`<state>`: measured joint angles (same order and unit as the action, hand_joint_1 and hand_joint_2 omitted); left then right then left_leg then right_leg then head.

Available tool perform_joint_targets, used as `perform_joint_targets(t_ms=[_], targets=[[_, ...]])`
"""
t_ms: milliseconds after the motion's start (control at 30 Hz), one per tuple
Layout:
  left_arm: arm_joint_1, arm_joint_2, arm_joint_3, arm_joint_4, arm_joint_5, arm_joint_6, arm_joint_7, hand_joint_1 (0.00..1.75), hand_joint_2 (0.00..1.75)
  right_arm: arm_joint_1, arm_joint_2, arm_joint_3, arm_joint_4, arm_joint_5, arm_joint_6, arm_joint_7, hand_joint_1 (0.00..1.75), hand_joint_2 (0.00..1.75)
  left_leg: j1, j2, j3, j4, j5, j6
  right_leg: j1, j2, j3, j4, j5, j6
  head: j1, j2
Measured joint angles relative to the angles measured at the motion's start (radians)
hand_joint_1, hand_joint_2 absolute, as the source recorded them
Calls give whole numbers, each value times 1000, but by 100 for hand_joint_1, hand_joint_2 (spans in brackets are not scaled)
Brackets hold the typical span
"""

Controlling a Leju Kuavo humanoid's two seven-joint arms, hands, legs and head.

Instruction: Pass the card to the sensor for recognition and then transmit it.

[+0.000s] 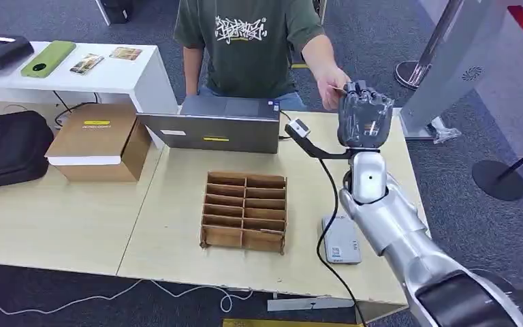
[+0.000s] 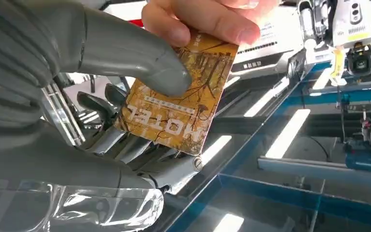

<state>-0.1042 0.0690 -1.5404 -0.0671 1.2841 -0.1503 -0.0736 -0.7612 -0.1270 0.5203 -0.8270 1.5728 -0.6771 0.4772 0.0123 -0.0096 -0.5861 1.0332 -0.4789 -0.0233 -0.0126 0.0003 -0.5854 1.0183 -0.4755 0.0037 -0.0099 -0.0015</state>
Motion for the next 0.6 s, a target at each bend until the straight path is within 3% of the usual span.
perform_joint_targets(t_ms=[100,133,167,200,433,600], targets=[[0,0,0,0,9,-2,0,0,0,-1,14,-12,11,0,0,-19,175,175,0,0,-1,0,0,0,0,0,0,0,0,0,0,0],[1,0,0,0,11,-2,0,0,0,-2,16,-16,14,0,0,-21,145,175,0,0,-1,0,0,0,0,0,-1,0,0,0,0,0],[1,0,0,0,13,-2,0,0,0,-2,22,-20,17,0,0,-25,96,175,0,0,-1,0,0,0,0,0,-1,0,0,0,0,0],[1,0,0,0,15,-2,0,0,0,-3,25,-24,19,0,0,-29,0,175,0,0,-1,0,0,0,0,0,-1,0,0,0,0,0],[3,0,0,0,22,-3,0,0,0,-6,42,-45,24,0,0,-49,0,175,0,0,-1,0,0,0,0,0,-1,0,0,0,0,0],[4,0,0,0,34,-5,0,0,0,14,66,-119,5,0,0,-129,0,175,0,0,0,0,0,0,0,0,-1,0,0,0,0,0]])
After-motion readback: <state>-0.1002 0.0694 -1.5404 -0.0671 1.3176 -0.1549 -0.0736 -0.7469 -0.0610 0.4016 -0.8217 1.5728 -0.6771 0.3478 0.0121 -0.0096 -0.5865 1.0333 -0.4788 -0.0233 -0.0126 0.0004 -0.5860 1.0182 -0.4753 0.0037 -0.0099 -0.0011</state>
